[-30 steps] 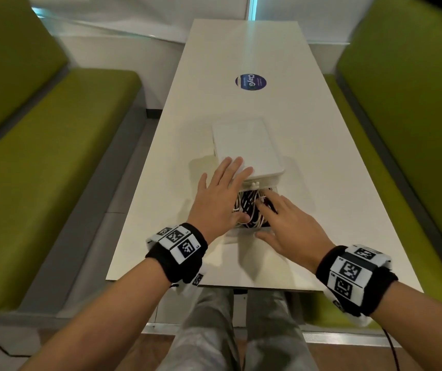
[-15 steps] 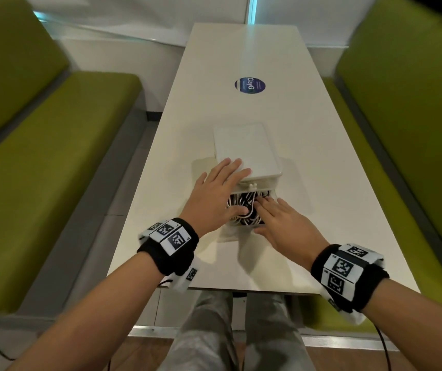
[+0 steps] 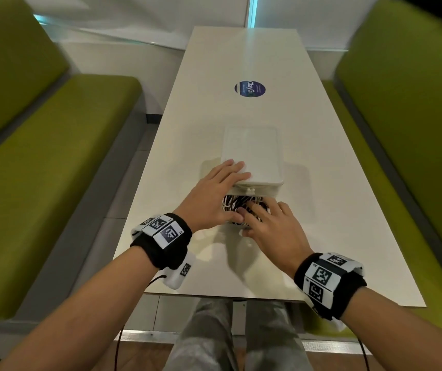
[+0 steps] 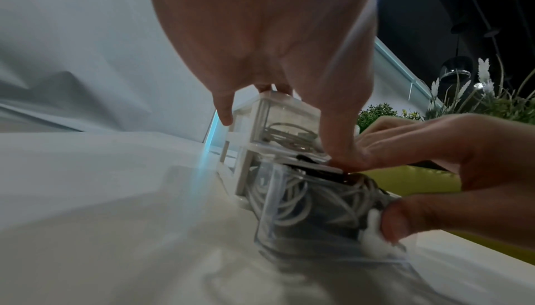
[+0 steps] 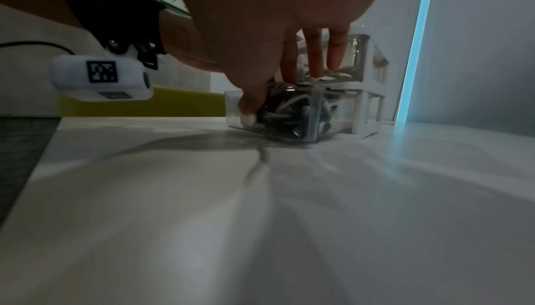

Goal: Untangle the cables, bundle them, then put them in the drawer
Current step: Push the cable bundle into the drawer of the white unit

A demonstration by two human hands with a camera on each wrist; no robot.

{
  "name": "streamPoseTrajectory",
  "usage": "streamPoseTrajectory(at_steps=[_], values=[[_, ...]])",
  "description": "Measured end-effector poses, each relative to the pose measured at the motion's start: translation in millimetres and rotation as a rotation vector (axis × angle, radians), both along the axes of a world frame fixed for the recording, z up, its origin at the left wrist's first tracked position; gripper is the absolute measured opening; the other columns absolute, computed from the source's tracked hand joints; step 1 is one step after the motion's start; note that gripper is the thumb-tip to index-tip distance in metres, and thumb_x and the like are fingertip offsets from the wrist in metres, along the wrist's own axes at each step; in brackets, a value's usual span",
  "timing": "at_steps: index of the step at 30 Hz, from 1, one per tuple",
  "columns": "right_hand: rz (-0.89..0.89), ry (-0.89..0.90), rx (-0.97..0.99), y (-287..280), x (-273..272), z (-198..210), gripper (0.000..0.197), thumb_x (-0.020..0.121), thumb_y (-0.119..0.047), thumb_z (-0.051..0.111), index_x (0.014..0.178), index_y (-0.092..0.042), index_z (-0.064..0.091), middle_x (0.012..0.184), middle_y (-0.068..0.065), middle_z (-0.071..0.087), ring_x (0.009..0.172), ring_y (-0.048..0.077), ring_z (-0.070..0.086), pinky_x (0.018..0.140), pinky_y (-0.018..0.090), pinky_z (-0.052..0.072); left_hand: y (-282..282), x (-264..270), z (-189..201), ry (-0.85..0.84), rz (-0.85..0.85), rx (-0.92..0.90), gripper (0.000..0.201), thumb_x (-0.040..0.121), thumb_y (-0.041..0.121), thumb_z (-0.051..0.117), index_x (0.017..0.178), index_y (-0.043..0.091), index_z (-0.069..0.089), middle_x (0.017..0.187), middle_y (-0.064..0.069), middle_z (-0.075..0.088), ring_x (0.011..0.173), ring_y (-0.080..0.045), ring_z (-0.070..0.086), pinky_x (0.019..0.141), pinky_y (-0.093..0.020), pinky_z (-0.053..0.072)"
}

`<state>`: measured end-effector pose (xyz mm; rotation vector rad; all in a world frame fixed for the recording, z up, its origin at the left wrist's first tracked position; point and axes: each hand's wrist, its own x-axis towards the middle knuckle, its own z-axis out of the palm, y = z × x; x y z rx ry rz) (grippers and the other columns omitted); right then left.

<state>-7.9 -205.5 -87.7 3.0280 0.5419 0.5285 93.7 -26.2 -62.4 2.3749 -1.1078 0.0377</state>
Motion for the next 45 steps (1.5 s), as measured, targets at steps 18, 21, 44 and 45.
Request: streamPoseTrajectory(at_steps=[18, 21, 44, 45], values=[[-0.095, 0.203, 0.338, -32.1, -9.2, -4.1, 0.050, 0.087, -0.029, 0.071, 0.133, -0.015, 0.059, 0.133, -0.002, 0.062, 0.119, 0.028, 0.051, 0.090, 0.045, 0.052, 0.4, -3.3, -0.5, -0.028, -0.014, 0.108, 0.119, 0.057, 0.056, 0.085, 0.152, 0.021, 0.021, 0.163, 0.002, 0.007, 0.150, -0.015, -0.006, 0.119, -0.040, 0.023], [-0.136, 0.208, 0.549, -35.2, -11.9, 2.3, 0.064, 0.082, -0.031, 0.076, 0.138, -0.016, 0.050, 0.139, -0.002, 0.050, 0.125, 0.017, 0.043, 0.101, 0.037, 0.046, 4.9, -5.1, 1.3, -0.014, 0.024, 0.127, 0.131, 0.056, 0.062, 0.083, 0.155, 0.025, 0.005, 0.163, -0.001, -0.014, 0.149, -0.019, -0.019, 0.120, -0.055, 0.004], [-0.274, 0.350, 1.202, -33.3, 8.1, 0.9, 0.082, 0.077, -0.014, 0.082, 0.145, -0.021, 0.039, 0.133, -0.020, 0.050, 0.127, -0.001, 0.047, 0.107, 0.018, 0.039, 8.2, -14.6, -18.4, 0.574, 0.302, -0.401, 0.109, 0.062, 0.019, 0.091, 0.144, 0.047, 0.026, 0.117, 0.040, 0.049, 0.113, 0.026, 0.043, 0.093, -0.002, 0.033], [-0.258, 0.384, 1.224, -32.8, 7.4, 1.5, 0.085, 0.076, -0.019, 0.083, 0.146, -0.023, 0.036, 0.134, -0.023, 0.047, 0.125, -0.008, 0.046, 0.103, 0.011, 0.037, 10.6, -13.7, -16.2, 0.605, 0.274, -0.403, 0.109, 0.063, 0.023, 0.091, 0.145, 0.048, 0.023, 0.128, 0.033, 0.049, 0.123, 0.019, 0.042, 0.099, -0.006, 0.033]])
